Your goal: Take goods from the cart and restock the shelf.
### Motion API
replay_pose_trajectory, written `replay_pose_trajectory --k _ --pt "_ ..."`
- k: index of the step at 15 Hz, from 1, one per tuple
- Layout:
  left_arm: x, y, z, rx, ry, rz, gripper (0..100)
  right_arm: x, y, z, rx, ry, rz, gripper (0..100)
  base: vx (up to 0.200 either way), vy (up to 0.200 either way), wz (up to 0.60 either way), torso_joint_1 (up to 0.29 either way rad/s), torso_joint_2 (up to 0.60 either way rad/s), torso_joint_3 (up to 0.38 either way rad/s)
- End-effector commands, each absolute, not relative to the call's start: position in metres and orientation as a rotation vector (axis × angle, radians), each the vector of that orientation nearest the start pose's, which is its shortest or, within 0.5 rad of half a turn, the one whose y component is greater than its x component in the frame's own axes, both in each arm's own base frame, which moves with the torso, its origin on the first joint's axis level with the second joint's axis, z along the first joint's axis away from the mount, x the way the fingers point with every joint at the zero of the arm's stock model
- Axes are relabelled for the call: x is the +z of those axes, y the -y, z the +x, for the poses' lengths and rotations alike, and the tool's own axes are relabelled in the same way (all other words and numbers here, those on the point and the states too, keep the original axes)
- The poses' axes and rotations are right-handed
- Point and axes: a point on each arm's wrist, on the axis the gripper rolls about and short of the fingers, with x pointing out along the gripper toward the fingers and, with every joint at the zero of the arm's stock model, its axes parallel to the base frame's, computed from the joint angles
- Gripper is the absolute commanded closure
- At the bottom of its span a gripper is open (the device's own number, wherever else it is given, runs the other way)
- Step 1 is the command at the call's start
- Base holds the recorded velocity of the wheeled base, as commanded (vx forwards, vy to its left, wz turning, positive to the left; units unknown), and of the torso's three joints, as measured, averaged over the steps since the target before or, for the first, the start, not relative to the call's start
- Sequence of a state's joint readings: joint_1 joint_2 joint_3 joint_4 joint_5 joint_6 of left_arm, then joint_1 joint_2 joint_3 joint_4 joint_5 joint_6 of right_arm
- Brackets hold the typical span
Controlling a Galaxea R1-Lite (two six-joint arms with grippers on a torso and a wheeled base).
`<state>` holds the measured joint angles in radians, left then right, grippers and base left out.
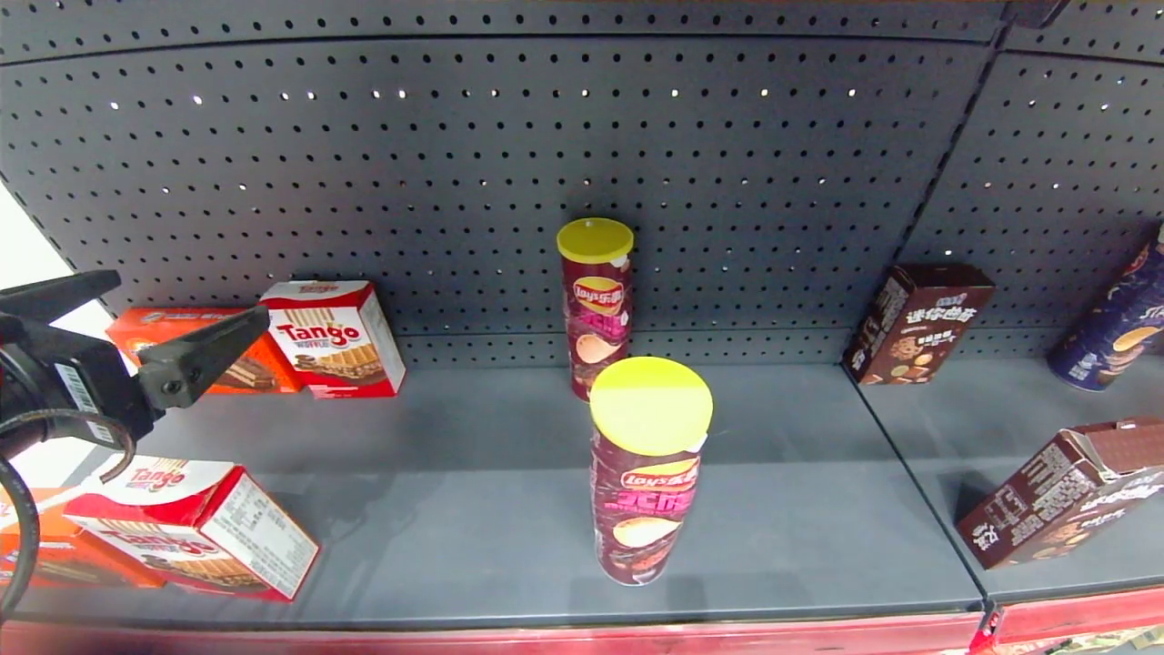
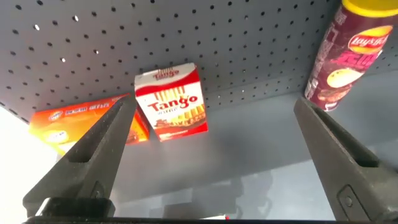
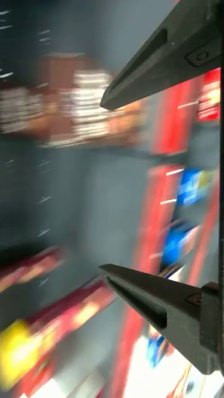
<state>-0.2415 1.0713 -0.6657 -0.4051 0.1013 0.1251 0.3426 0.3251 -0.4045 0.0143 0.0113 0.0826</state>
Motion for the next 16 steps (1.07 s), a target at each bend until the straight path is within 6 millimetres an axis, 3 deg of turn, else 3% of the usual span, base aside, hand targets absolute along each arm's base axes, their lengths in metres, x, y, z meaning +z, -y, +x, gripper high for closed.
replay_pose_trajectory --k 1,2,3,5,9,16 --pt "0.264 0.035 0.150 -0.141 0.002 0.131 0 0.246 -0.024 0.053 0.457 -0.089 0.048 0 0.000 0.000 0.00 0.000 0.00 0.000" --pt "0.264 0.035 0.153 -0.142 -0.003 0.132 0 0.251 -0.037 0.078 0.495 -0.133 0.023 0 0.000 0.000 0.00 0.000 0.00 0.000" --pt "0.264 0.036 0.153 -0.142 -0.001 0.134 0 0.250 -0.041 0.083 0.513 -0.152 0.019 0 0.000 0.000 0.00 0.000 0.00 0.000" --pt "0.263 0.035 0.153 -0.141 0.002 0.133 0 0.241 -0.069 0.113 0.606 -0.264 -0.016 0 0.000 0.000 0.00 0.000 0.00 0.000" --pt "0.263 0.035 0.154 -0.145 -0.003 0.134 0 0.230 -0.104 0.152 0.660 -0.296 -0.088 0 0.000 0.000 0.00 0.000 0.00 0.000" --pt "0.267 0.039 0.167 -0.147 -0.010 0.138 0 0.213 -0.142 0.180 0.718 -0.381 -0.173 0 0.000 0.000 0.00 0.000 0.00 0.000"
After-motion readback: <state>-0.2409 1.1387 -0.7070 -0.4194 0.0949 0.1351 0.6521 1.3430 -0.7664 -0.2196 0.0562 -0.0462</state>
